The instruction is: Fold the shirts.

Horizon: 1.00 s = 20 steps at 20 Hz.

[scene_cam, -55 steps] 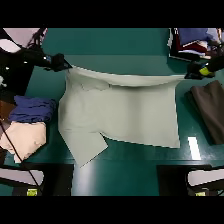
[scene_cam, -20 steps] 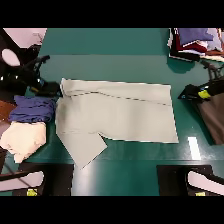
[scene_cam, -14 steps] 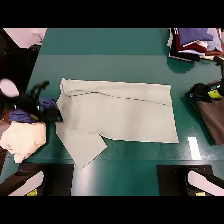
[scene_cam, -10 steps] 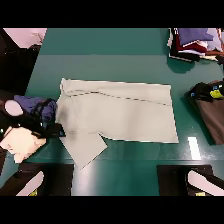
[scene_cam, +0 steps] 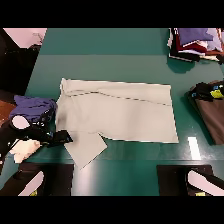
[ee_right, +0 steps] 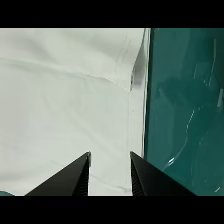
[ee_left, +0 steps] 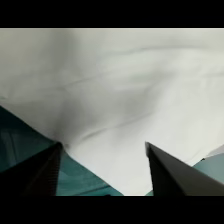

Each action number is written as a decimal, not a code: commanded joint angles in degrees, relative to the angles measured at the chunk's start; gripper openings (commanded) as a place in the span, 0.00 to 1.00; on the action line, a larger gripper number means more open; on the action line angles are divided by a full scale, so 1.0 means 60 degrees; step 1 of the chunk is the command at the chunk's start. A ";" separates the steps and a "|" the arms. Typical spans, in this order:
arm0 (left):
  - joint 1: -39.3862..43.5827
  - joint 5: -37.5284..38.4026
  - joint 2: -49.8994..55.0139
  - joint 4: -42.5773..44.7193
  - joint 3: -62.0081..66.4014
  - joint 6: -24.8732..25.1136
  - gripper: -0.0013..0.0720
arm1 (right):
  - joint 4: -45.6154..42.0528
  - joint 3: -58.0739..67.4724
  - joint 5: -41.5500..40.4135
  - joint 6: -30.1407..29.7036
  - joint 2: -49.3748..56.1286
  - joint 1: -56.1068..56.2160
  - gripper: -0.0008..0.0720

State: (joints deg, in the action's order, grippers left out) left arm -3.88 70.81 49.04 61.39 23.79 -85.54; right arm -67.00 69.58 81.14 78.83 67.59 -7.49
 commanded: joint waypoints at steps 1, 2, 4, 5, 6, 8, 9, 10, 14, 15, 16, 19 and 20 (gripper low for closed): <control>0.0004 -0.0219 -0.0015 -0.0080 -0.0087 -0.0007 0.85 | 0.0004 0.0011 0.0015 -0.0007 -0.0007 -0.0004 0.41; 0.0004 -0.0219 -0.0015 -0.0084 -0.0087 -0.0011 0.85 | 0.0004 0.0011 0.0011 -0.0007 -0.0007 -0.0004 0.41; 0.0004 -0.0273 -0.0018 -0.0117 -0.0087 -0.0149 0.52 | 0.0004 0.0011 0.0036 -0.0007 -0.0011 -0.0004 0.41; 0.0004 -0.0379 -0.0018 -0.0186 -0.0084 -0.0178 0.23 | 0.0000 0.0011 0.0091 -0.0007 -0.0011 -0.0004 0.41; 0.0004 -0.0466 -0.0018 -0.0335 -0.0069 -0.0178 0.05 | -0.0004 0.0011 0.0211 -0.0007 -0.0011 -0.0004 0.41; 0.0004 -0.0441 -0.0018 -0.0710 -0.0036 -0.0164 0.05 | -0.0084 -0.0051 0.0678 -0.0091 -0.0015 -0.0208 0.41; 0.0004 -0.0386 -0.0018 -0.0885 -0.0011 -0.0025 0.05 | -0.0084 -0.0273 0.0845 -0.0091 -0.0087 -0.0390 0.41; 0.0004 -0.0266 -0.0018 -0.1038 0.0051 0.0171 0.05 | -0.0091 -0.0750 0.0922 -0.0095 -0.0270 -0.0645 0.41; 0.0007 -0.0142 -0.0022 -0.1195 0.0510 0.0583 0.05 | -0.0106 -0.3548 0.0933 -0.0477 -0.0980 -0.1956 0.68; 0.0007 -0.0182 -0.0018 -0.1213 0.0612 0.0583 0.05 | -0.0106 -0.4204 0.0914 -0.0477 -0.0980 -0.2211 0.67; 0.0004 -0.0240 -0.0018 -0.1217 0.0699 0.0594 0.05 | -0.0076 -0.4827 0.0900 -0.0477 -0.0885 -0.2404 0.67; 0.0004 -0.0306 -0.0018 -0.1231 0.0758 0.0765 0.05 | 0.0011 -0.6025 0.0597 -0.0656 -0.0441 -0.2350 0.61; 0.0007 -0.0306 -0.0018 -0.1235 0.0758 0.0765 0.05 | 0.0004 -0.6277 0.0284 -0.0656 -0.0328 -0.2164 0.61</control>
State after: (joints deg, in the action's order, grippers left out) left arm -3.86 69.32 48.95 54.33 27.79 -81.80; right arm -67.37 38.61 85.27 75.81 64.23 -20.45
